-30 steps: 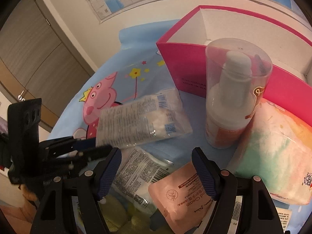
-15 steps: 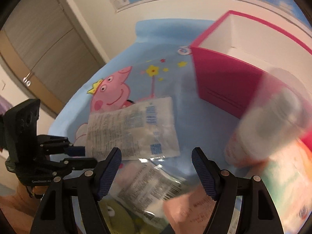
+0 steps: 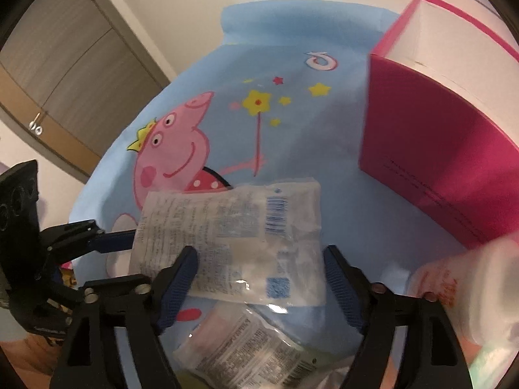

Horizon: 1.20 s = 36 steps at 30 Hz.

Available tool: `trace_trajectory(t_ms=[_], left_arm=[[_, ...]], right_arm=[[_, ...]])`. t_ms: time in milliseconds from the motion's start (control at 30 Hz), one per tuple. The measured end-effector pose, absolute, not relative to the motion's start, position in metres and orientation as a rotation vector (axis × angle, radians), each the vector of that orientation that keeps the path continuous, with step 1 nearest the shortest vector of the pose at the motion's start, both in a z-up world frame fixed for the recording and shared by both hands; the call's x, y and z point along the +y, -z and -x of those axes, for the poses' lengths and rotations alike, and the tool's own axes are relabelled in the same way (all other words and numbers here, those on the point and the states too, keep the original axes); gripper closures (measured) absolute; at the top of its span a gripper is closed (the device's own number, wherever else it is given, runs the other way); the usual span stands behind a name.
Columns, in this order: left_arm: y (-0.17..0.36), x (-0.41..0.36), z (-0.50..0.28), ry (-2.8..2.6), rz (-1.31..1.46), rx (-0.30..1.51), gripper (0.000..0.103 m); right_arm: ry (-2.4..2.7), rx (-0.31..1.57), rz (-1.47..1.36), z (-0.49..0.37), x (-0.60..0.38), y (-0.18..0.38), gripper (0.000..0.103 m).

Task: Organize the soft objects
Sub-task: 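Reach the left gripper to the clear plastic packet and close on it, then carry the clear packet with the left gripper into the pink box and release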

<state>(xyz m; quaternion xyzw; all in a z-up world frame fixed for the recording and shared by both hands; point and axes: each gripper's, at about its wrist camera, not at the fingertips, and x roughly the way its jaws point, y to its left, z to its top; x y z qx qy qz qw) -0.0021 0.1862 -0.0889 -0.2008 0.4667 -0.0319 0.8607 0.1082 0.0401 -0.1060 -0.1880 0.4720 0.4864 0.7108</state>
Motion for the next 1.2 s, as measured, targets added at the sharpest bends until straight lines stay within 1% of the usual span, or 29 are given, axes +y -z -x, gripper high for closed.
trace_trajectory(t_ms=[67,133,200,233,333,367,500,767,967,1100,1200], left_arm=[[0.089,0.186,0.002,0.068,0.417,0.981,0.070],[0.088,0.186,0.001,0.056,0.402,0.977,0.073],[0.089,0.186,0.000,0.023,0.376,0.985,0.073],[0.089,0.188,0.000,0.026,0.384,0.984,0.073],[0.089,0.193,0.002,0.032,0.411,0.976,0.074],[0.089,0.194,0.003,0.023,0.409,0.974,0.074],[0.075,0.193,0.009,0.026,0.411,0.926,0.074],[0.003,0.173,-0.004,0.083,0.304,0.784,0.073],[-0.040,0.142,-0.055,0.175,0.218,0.727,0.072],[-0.058,0.117,-0.099,0.221,0.175,0.721,0.071],[-0.060,0.102,-0.122,0.232,0.151,0.734,0.070]], right_arm=[[-1.079,1.027,0.448,-0.104,0.041,0.107,0.014],[-1.096,1.008,0.451,-0.102,0.040,0.105,0.023],[-1.109,1.019,0.408,-0.107,0.035,0.103,0.054],[-1.129,1.032,0.375,-0.110,0.031,0.103,0.057],[-1.148,1.025,0.349,-0.108,0.025,0.101,0.061],[-1.154,1.008,0.348,-0.105,0.023,0.097,0.065],[-1.164,0.916,0.354,-0.091,0.010,0.075,0.067],[-1.155,0.736,0.286,-0.082,-0.038,0.010,0.067],[-1.057,0.633,0.237,-0.101,-0.086,-0.033,0.067],[-0.985,0.612,0.205,-0.123,-0.108,-0.046,0.067],[-0.945,0.631,0.176,-0.147,-0.117,-0.046,0.067]])
